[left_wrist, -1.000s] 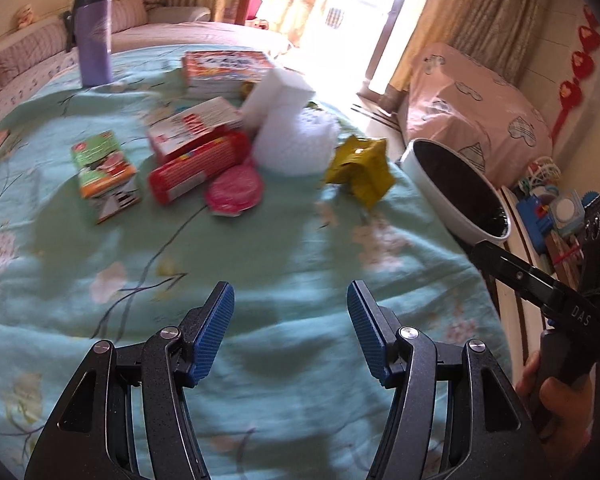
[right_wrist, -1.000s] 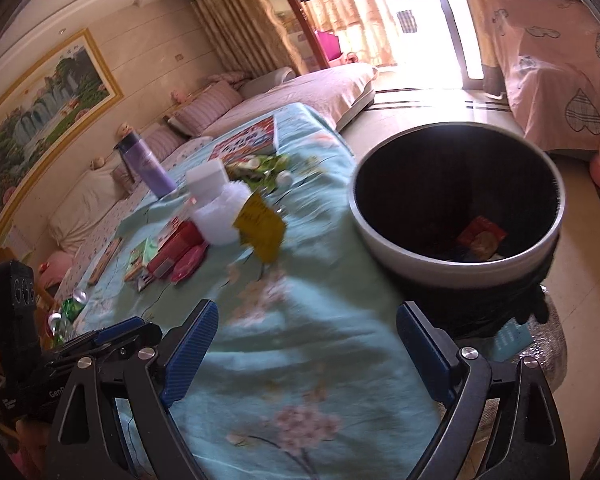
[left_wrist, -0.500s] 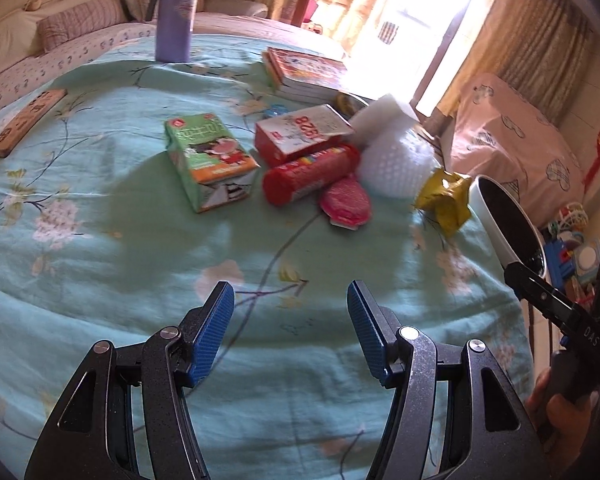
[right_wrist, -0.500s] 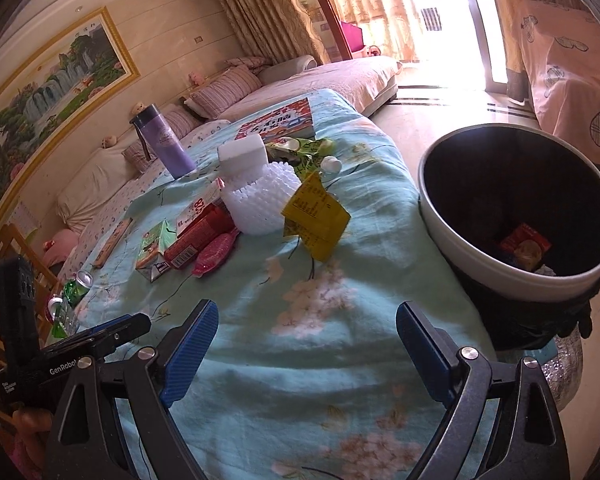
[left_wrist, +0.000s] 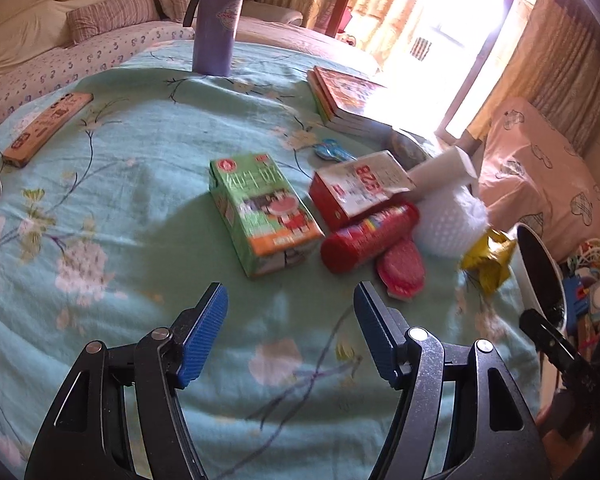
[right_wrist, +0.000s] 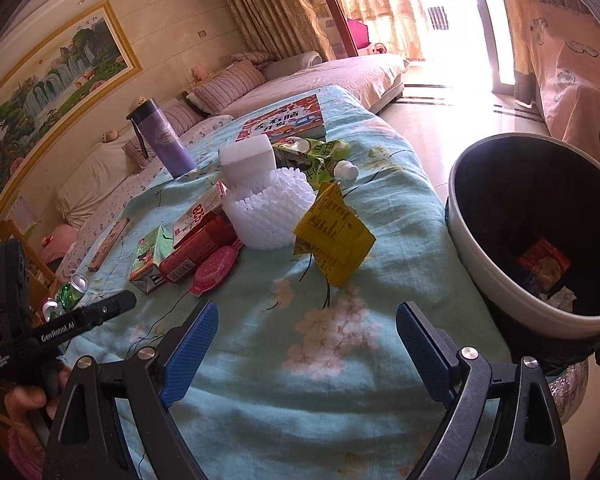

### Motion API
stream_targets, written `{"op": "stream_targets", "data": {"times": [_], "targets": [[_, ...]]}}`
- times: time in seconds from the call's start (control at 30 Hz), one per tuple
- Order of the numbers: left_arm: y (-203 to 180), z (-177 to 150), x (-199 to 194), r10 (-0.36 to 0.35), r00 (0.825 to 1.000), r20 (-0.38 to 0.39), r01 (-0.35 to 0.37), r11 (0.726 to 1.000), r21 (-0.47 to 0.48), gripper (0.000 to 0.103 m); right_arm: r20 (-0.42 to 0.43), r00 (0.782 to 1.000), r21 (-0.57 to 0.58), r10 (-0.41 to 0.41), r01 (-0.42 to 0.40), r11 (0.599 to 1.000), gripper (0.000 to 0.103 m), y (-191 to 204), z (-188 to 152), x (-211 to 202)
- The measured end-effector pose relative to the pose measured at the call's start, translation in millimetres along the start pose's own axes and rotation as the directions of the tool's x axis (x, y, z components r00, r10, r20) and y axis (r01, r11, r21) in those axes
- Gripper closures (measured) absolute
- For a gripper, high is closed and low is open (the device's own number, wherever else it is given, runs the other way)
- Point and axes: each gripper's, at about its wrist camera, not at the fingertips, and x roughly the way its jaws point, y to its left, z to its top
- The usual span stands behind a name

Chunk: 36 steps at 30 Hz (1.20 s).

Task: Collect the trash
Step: 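Grasp the green milk carton with the left tool while the right tool grasps the yellow packet, then carry the carton and yellow packet over the bin and open both tools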

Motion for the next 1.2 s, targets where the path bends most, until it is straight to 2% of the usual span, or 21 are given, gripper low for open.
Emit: {"op": "stream_targets", "data": {"times": [0.17,0.37,0.47,0.5,0.67,1.0,1.2], "targets": [[5,25,21,0.020,1.000,-0.014,-0.020,1.000,-0.020,0.036,0.020,1.000,-0.005,-0.023,0.023,1.000,0.011,-3,14,10],[8,43,45,0.056,0.998,-0.033,-0.056,0.998,0.005,0.036,0.011,0.999,-0.006,-0.050,0.050,0.999,0.015,-10,29,28],[9,42,48,0.041,0.999,-0.026,-0.041,0.999,0.032,0.039,-0.005,0.999,-0.011,-0.054,0.054,0.998,0.034,-12,33,37],[8,41,47,0.040,0.999,-0.017,-0.039,0.998,0.047,0.040,-0.013,0.998,-0.013,-0.056,0.056,0.998,0.048,-12,34,39],[7,35,38,0.018,1.000,0.003,-0.018,0.996,0.089,0.047,-0.002,0.999,-0.027,-0.053,0.053,0.998,0.060,-10,30,35],[5,18,-3,-0.035,0.998,0.044,0.029,0.991,0.128,0.051,0.020,1.000,-0.036,-0.008,0.009,0.999,0.062,1,19,12],[-10,4,-32,-0.100,0.993,0.068,0.088,0.984,0.156,0.052,0.039,0.999,-0.043,0.009,-0.007,0.999,0.062,6,12,-8]]}}
